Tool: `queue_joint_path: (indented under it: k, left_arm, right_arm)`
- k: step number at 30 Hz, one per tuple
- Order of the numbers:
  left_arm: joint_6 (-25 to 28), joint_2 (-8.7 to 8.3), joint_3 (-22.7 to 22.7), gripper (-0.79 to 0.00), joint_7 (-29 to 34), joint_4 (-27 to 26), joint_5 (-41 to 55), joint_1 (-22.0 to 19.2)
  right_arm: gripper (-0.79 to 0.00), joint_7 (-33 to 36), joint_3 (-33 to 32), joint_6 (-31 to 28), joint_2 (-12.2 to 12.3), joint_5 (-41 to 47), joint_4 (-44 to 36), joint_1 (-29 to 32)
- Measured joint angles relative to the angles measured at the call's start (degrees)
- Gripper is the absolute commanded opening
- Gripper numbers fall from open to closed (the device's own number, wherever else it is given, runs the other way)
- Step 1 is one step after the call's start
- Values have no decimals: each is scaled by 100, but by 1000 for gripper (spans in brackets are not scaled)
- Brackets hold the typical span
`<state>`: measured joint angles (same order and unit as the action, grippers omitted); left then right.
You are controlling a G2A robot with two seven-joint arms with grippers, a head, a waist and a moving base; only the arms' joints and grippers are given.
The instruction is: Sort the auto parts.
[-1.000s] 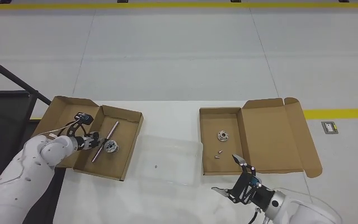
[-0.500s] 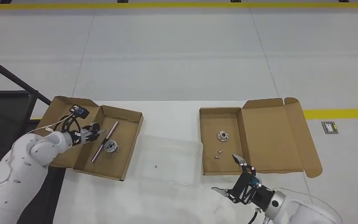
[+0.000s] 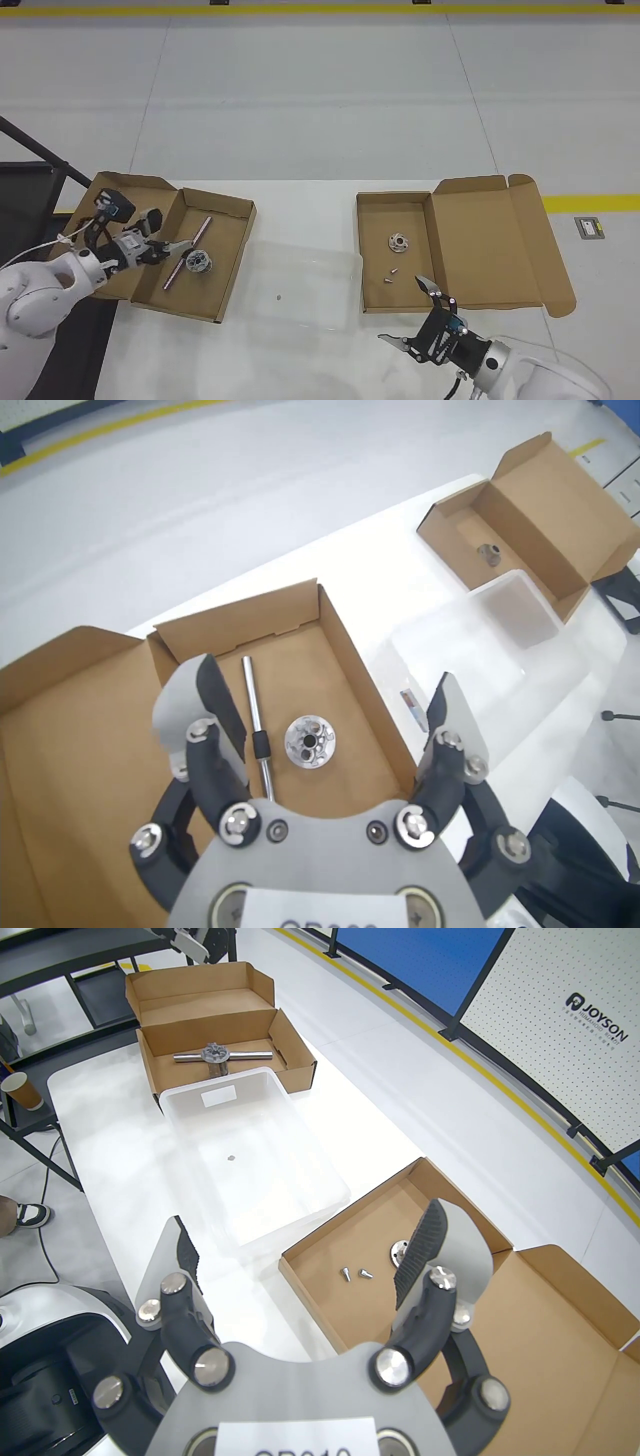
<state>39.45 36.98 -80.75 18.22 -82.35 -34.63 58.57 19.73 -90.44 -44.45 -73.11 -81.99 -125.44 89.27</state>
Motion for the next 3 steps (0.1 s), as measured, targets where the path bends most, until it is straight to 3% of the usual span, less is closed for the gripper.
queue_joint_path:
  k: [3]
  left_arm:
    - [-126,-50,-468,0,-465,-525,-62,640]
  right_arm:
    - [0,0,0,0,0,0,0,0]
